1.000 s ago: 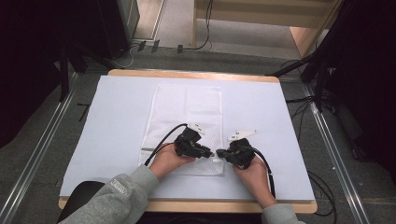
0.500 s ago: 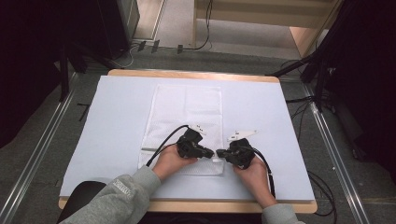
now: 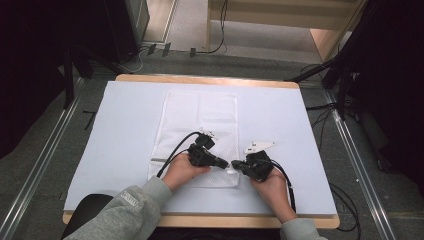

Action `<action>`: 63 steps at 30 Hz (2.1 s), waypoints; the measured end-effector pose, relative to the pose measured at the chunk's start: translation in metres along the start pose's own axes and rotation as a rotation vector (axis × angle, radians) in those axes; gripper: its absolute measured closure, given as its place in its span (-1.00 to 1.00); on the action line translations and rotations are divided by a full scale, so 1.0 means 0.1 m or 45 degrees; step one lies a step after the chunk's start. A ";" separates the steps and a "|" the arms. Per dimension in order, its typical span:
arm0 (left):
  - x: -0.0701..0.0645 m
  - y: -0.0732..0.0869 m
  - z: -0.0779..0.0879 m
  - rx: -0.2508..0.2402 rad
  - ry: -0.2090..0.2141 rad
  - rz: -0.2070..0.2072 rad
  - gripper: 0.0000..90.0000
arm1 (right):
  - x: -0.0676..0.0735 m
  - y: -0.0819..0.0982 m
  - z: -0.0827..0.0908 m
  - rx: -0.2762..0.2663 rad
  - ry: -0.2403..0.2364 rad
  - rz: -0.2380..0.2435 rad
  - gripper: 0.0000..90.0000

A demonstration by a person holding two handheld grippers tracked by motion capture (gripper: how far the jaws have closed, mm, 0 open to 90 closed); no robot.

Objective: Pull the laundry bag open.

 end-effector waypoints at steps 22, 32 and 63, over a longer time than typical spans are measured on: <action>0.15 0.10 0.30 0.046 0.041 0.086 0.96 | -0.01 0.01 0.00 -0.015 -0.013 0.000 1.00; 0.20 0.17 0.50 0.048 0.037 0.101 0.96 | -0.01 0.02 0.00 -0.016 -0.032 0.003 1.00; 0.32 0.33 0.82 0.036 0.022 0.129 0.96 | -0.03 0.01 0.00 -0.016 -0.051 -0.002 1.00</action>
Point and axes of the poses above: each handheld gripper's, and its own axes: z roughly backward along the jaws, y roughly out of its underside, x roughly to its left, the point moved 8 cm from there along -z, roughly forward along the jaws, and after that the axes turned 1 degree about -y, right-handed, at the moved point
